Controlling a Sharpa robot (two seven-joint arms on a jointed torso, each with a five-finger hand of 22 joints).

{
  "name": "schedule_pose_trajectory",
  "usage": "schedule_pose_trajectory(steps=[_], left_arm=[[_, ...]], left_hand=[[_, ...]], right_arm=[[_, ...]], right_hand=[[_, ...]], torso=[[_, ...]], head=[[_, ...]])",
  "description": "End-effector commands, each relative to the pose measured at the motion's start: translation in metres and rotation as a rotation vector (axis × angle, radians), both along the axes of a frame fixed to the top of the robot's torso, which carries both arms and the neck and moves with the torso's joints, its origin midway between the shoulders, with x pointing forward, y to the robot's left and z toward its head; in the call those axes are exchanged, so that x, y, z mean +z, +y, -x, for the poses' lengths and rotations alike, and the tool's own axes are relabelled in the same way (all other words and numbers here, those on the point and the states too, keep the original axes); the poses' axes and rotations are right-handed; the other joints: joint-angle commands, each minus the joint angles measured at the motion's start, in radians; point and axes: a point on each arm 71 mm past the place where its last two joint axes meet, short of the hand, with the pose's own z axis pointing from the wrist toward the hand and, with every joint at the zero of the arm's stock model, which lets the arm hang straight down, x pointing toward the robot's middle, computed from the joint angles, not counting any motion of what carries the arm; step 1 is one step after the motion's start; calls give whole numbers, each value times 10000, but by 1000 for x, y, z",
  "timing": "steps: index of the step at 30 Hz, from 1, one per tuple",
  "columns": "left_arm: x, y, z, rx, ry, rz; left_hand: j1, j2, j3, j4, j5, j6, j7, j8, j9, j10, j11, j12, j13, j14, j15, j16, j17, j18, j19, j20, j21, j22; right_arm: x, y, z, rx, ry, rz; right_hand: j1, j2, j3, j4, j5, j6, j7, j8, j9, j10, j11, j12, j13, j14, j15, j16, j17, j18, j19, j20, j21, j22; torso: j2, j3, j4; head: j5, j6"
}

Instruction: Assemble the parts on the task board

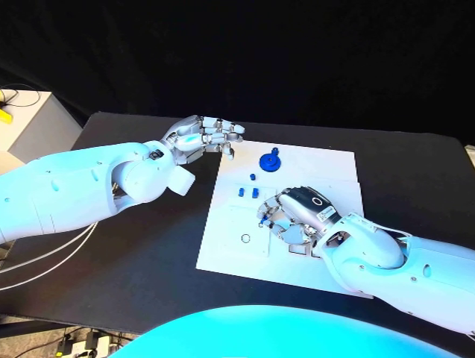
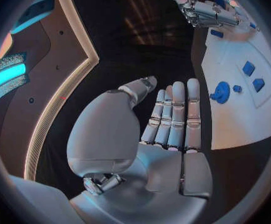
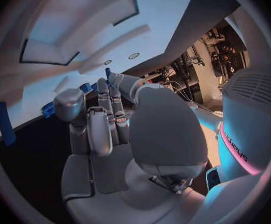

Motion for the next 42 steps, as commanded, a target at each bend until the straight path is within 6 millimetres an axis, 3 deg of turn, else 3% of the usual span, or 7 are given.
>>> schedule_pose_trajectory(steps=[1, 33, 42], left_arm=[[1, -2, 0, -64, -14, 97], [0, -2, 0, -127, 48, 81], [0, -2, 0, -157, 80, 71]], left_hand=[[64, 30, -37, -23, 48, -57, 28, 26, -13, -10, 39, -40, -15, 43, 8, -55, -9, 131, 70, -15, -36, -8], [56, 32, -48, -14, 48, -41, 30, 43, -11, -7, 42, -44, -18, 45, 12, -68, -12, 130, 78, -11, -50, -20], [47, 35, -63, -4, 48, -33, 32, 58, -12, -4, 44, -50, -22, 46, 15, -86, -17, 130, 86, -6, -73, -37]], right_arm=[[-2, 2, 1, 148, 43, 283], [-9, 5, 0, 189, 278, 871], [-16, 8, 0, 443, 618, 1238]], right_hand=[[102, 193, 69, -13, 33, -5, 36, 38, 11, 535, -434, 23, 11, 467, -59, 32, 2, -135, -5, 15, -10, 10], [74, 194, 85, -27, 25, -19, 43, 45, 40, 535, -428, 17, 13, 466, -52, 42, 5, -126, -37, 20, -37, -20], [-335, 26, -160, 53, 170, -442, 173, -118, 134, -8, -275, -38, -97, 387, 86, -73, -266, -35, -390, 135, -477, -468]], torso=[[-1, 1, 3], [1, -2, -4], [0, 2, 2]], head=[[30, 2], [45, 2], [47, 2]])
